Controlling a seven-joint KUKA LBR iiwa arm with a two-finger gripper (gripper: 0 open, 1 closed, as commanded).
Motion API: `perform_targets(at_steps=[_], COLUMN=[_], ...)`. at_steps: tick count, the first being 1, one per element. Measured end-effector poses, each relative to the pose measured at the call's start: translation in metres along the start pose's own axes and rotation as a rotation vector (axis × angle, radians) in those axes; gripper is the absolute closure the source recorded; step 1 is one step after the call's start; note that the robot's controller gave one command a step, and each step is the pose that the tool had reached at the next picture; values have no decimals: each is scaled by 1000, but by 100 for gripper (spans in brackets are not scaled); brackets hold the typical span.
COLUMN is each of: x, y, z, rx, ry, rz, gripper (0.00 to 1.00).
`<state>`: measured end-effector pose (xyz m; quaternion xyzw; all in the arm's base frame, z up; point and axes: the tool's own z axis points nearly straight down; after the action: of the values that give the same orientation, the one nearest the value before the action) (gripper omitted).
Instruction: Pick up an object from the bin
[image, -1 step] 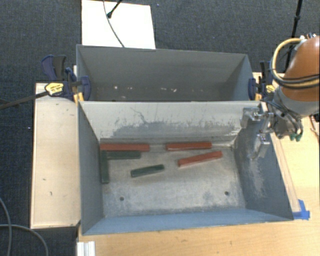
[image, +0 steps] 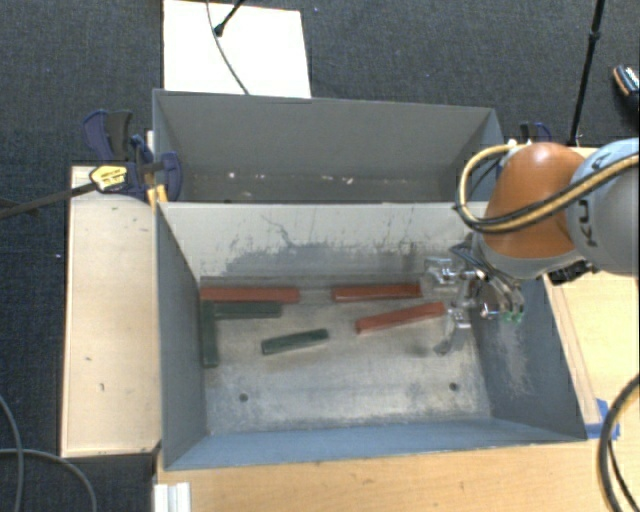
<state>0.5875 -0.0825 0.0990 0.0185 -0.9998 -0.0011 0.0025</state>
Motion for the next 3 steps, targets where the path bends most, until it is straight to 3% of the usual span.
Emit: perform_targets(at_steps=[1, 2, 3], x=[-5, -7, 1], y=[60, 58, -3], z=[29, 27, 27], rx=[0, 2, 1], ry=[-4, -8, -10], rz=[-227, -225, -209], gripper=[0, 100, 100])
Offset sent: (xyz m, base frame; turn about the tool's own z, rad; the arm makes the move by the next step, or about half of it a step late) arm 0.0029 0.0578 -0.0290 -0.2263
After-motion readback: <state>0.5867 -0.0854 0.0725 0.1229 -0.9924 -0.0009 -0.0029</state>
